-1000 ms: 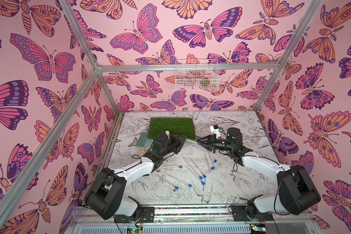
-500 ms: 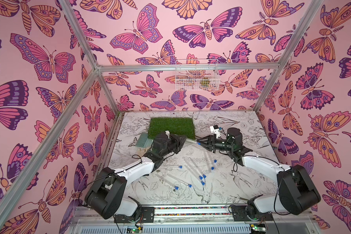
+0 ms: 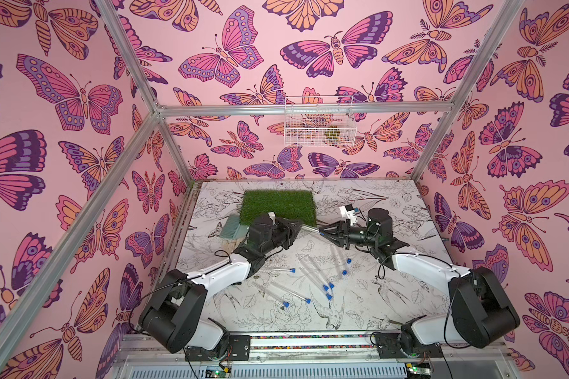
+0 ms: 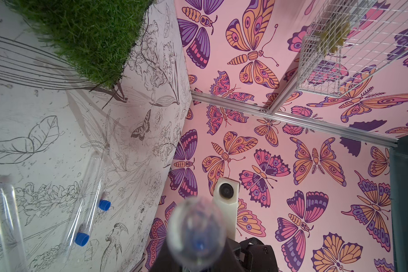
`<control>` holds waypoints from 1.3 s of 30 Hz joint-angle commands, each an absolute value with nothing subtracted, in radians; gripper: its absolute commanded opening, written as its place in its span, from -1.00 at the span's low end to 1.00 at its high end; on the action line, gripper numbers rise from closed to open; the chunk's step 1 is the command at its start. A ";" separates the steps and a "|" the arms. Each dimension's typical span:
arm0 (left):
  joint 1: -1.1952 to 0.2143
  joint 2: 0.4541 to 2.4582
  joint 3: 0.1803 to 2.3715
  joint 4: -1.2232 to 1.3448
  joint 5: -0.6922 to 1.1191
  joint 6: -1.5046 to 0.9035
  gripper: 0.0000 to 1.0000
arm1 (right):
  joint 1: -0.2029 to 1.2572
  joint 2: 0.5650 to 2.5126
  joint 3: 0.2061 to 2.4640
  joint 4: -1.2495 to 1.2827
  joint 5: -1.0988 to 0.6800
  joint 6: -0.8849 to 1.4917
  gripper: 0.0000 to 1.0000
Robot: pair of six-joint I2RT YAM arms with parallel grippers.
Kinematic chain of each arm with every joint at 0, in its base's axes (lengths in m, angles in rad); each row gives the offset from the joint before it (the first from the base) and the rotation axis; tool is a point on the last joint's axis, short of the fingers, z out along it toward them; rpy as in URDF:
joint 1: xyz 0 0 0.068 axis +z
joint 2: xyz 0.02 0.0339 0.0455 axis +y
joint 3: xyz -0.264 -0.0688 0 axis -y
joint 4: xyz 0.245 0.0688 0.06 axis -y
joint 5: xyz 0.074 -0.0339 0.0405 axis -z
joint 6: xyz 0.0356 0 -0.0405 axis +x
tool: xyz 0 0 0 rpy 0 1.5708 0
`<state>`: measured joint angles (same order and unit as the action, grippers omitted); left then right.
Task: Remove stoppers from test tubes
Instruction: Open the stopper on the test tube.
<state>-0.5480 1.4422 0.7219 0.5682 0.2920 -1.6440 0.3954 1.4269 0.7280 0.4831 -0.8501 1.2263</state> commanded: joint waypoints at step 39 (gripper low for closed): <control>-0.386 1.308 0.671 0.397 0.323 -1.618 -1.00 | 0.397 1.294 0.660 0.334 -0.838 1.108 -0.66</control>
<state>-0.4843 1.3327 0.6937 0.4416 0.4633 -1.6527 0.4274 1.3365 0.6849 0.4332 -0.8501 1.1469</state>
